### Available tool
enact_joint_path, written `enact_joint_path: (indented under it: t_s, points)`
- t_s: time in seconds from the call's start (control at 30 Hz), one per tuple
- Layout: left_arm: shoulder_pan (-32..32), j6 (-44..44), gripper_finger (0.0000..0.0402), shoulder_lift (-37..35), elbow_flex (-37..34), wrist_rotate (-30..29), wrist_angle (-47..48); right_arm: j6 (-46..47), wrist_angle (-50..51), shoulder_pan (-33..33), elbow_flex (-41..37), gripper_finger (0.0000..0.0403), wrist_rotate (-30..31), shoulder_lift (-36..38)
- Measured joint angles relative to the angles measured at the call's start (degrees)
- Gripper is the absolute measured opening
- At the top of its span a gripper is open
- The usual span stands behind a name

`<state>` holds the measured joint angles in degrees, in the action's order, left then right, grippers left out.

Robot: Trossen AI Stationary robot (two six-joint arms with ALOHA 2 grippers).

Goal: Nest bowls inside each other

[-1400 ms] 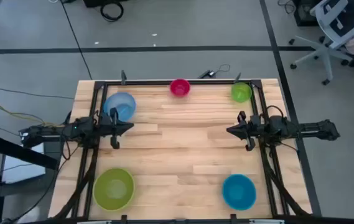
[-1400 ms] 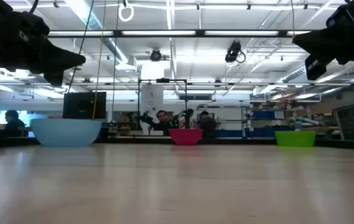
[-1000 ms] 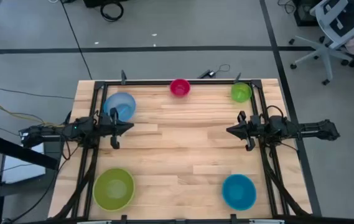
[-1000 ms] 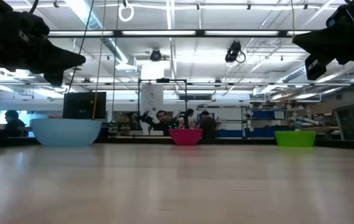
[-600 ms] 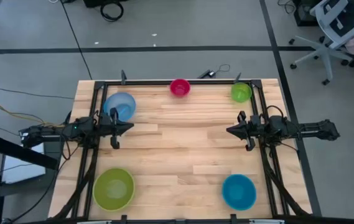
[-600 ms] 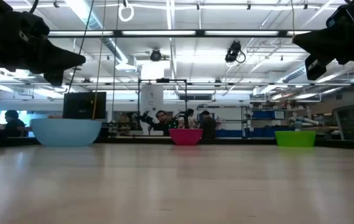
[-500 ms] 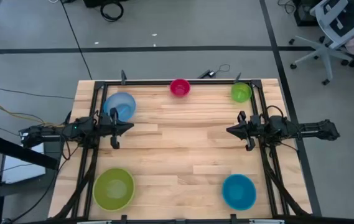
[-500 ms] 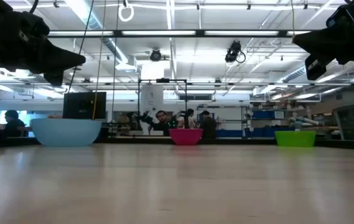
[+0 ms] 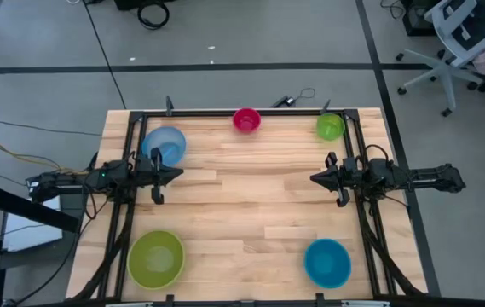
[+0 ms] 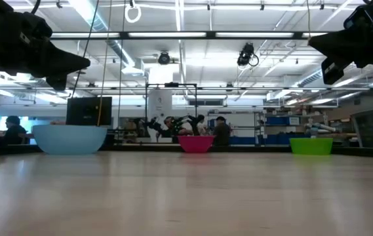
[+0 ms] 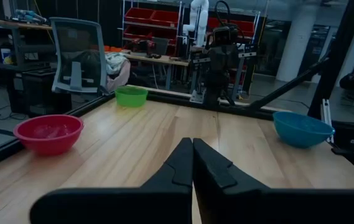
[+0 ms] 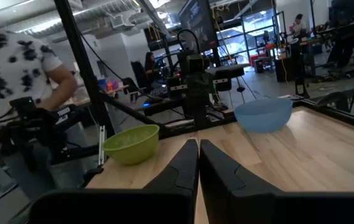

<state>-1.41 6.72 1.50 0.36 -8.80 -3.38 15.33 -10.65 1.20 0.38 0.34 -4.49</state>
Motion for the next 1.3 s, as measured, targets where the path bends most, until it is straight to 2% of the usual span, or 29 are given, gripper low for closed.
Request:
enact_joint_path:
  t_s: [0.63, 0.8, 1.03, 1.1, 1.2, 1.3]
  points:
    - [0.0, 0.02, 0.0007, 0.0, 0.02, 0.0, -0.02, 0.0, 0.0, 0.02, -0.02, 0.0023, 0.0, 0.01]
    - [-0.12, -1.19, 0.0007, -0.02, 0.0, -0.59, -3.15, -0.02, 0.0, 0.02, 0.0, 0.0023, 0.02, 0.01]
    - [-0.11, 10.6, 0.0007, 0.0, 0.02, -0.59, -3.58, -0.02, 0.02, 0.02, 0.0, 0.0023, 0.03, 0.02]
    - [-0.11, 12.31, 0.0007, 0.0, 0.0, -0.59, -3.58, -1.94, 0.19, -0.19, 0.0, 0.0023, 3.13, 0.01]
    - [-0.11, 15.05, 0.0007, 0.0, 0.02, -0.64, -5.4, -7.21, -0.54, -0.84, 0.0, 0.0023, 12.87, 0.02]
    - [-0.31, 15.97, 0.0007, 0.52, 0.0, -4.06, -5.94, -9.04, -0.76, -1.07, 0.0, 0.0023, 19.77, 0.02]
